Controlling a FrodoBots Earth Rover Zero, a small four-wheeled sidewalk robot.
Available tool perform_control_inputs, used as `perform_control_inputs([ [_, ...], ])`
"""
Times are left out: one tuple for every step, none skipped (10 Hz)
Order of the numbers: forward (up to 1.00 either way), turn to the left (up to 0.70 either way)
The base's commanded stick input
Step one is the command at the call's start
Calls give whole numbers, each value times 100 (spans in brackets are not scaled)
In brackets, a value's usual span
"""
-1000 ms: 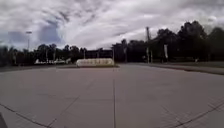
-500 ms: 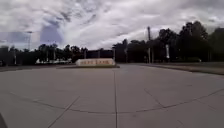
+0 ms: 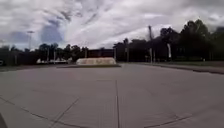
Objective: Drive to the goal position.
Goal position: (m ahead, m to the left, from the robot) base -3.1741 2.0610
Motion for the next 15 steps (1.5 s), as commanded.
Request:
perform_control_inputs([
  [70, 1],
  [70, 1],
  [70, 1],
  [70, 1],
  [70, 1],
  [70, 1],
  [70, 1],
  [70, 1],
  [70, 1],
  [70, 1],
  [70, 1],
  [70, 1],
  [70, 1],
  [70, 1],
  [70, 1],
])
